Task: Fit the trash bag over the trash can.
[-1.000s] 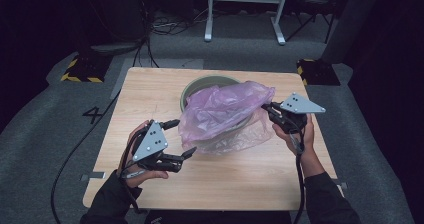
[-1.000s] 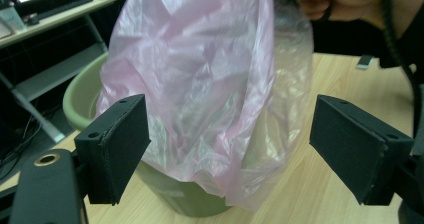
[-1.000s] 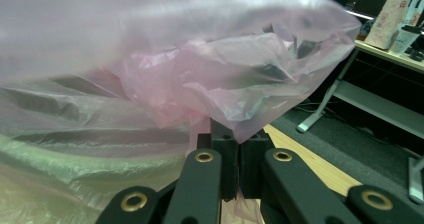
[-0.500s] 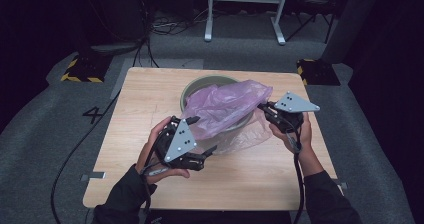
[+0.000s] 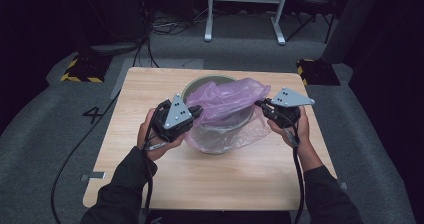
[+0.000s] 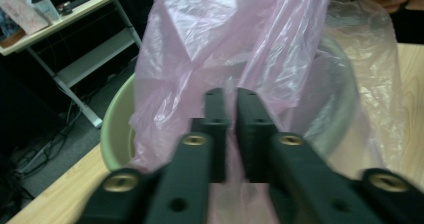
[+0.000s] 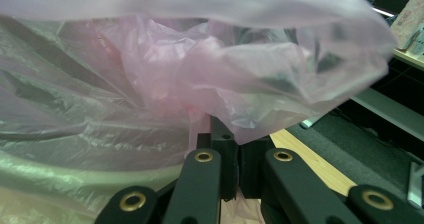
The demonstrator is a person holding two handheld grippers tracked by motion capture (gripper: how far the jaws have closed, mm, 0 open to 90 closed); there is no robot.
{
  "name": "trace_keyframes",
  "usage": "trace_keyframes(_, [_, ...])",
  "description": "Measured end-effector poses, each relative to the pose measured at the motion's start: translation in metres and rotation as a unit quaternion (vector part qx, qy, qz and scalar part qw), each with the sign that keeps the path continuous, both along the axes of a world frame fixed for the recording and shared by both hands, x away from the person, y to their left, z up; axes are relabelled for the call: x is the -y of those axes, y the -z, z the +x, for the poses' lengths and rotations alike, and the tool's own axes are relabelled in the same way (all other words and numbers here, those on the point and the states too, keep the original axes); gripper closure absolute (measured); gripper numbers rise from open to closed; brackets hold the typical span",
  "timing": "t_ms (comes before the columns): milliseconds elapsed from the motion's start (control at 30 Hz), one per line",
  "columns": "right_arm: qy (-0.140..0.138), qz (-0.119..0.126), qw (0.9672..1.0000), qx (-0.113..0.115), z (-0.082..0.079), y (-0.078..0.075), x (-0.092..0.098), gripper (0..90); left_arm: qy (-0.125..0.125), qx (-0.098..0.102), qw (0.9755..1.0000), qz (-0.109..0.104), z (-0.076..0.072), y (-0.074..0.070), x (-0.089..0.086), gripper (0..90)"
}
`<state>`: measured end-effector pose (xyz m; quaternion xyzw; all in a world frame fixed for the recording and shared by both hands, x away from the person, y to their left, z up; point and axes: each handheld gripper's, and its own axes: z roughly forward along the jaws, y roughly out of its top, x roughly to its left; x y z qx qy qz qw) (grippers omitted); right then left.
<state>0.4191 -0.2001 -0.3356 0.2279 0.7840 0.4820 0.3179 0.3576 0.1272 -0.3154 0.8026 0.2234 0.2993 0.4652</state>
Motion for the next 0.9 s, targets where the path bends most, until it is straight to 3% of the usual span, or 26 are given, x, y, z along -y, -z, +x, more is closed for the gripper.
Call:
trace_keyframes(67, [0.004, -0.003, 1.0000, -0.001, 0.003, 0.001, 0.000, 88.3, -0.008, -0.007, 0.9997, -0.021, 0.005, 0.000, -0.007, 89.4])
trace_keyframes(200, [0.009, 0.003, 0.9999, -0.007, 0.010, 0.001, 0.003, 88.3, -0.039, -0.010, 0.9990, -0.020, 0.018, 0.003, -0.017, 89.7])
trace_keyframes(300, [0.022, 0.002, 0.9997, -0.012, 0.018, 0.003, 0.004, 87.4, -0.061, -0.027, 0.9969, -0.041, 0.032, 0.008, -0.031, 89.7])
trace_keyframes(500, [0.034, 0.017, 0.9986, -0.036, 0.033, 0.010, 0.009, 88.3, -0.081, -0.046, 0.9930, -0.073, 0.046, 0.018, -0.048, 89.8])
trace_keyframes(733, [0.053, 0.021, 0.9969, -0.055, 0.047, 0.019, 0.014, 87.9, -0.105, -0.063, 0.9887, -0.085, 0.060, 0.033, -0.058, 89.8])
trace_keyframes(867, [0.060, 0.021, 0.9958, -0.066, 0.052, 0.025, 0.014, 87.7, -0.113, -0.079, 0.9868, -0.085, 0.068, 0.044, -0.061, 89.8])
trace_keyframes(900, [0.059, 0.021, 0.9953, -0.074, 0.054, 0.029, 0.015, 87.8, -0.112, -0.091, 0.9858, -0.085, 0.072, 0.049, -0.063, 89.8])
